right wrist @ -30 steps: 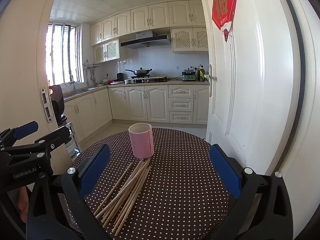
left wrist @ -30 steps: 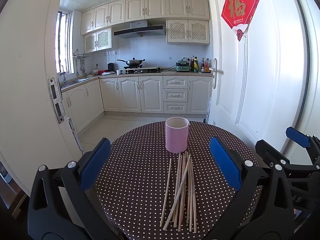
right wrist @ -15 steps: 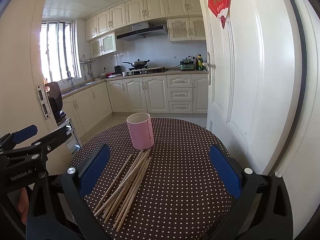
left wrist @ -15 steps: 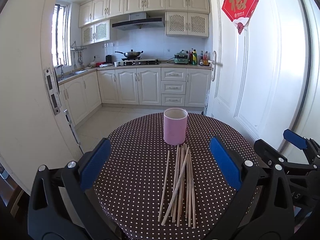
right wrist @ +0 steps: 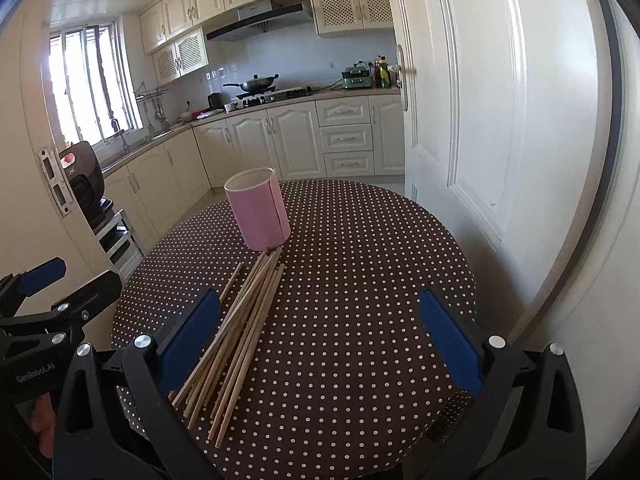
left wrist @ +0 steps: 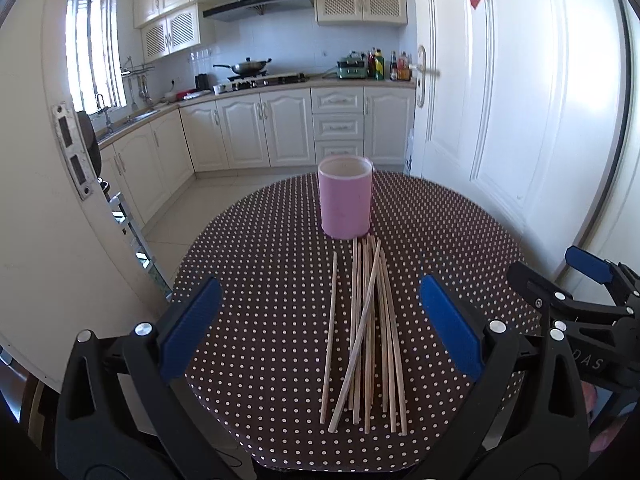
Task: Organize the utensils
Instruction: 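Lower the left tool onto the chopsticks and close on one chopstick, then close the right tool on a chopstick while the left tool holds its chopstick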
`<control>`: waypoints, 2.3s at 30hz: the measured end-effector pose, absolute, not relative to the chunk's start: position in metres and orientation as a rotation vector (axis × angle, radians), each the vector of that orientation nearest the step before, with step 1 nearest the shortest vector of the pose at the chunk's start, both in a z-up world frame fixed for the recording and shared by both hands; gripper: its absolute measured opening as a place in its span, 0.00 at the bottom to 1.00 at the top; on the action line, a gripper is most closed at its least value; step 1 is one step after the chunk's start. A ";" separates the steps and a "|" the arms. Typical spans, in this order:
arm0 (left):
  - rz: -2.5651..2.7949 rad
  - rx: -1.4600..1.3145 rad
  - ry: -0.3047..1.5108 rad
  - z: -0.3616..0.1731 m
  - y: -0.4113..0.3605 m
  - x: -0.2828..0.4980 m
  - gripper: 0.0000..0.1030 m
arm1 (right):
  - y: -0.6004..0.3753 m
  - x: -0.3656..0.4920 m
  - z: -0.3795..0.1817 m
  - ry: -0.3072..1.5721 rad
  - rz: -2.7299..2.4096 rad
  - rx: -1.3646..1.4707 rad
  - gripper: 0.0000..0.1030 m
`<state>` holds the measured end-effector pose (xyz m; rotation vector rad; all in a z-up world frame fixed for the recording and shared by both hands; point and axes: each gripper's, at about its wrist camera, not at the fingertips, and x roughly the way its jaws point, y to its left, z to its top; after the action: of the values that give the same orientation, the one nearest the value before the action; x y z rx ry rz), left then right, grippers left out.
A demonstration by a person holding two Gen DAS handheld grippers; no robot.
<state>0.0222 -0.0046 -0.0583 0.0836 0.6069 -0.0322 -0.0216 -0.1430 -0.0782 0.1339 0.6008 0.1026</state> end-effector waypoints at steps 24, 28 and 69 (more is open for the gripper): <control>-0.172 0.157 0.875 -0.116 -0.039 0.115 0.79 | -0.182 0.019 -0.125 0.767 0.066 0.218 0.93; -0.162 0.126 0.940 -0.127 -0.040 0.137 0.69 | -0.189 0.028 -0.131 0.782 0.064 0.232 0.93; -0.173 0.064 0.976 -0.152 -0.008 0.163 0.06 | -0.133 0.084 -0.136 0.817 0.185 0.168 0.81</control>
<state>0.1626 -0.0084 -0.1520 0.0639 0.9760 -0.1731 0.0838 -0.1332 -0.1359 0.1684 0.8168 0.1848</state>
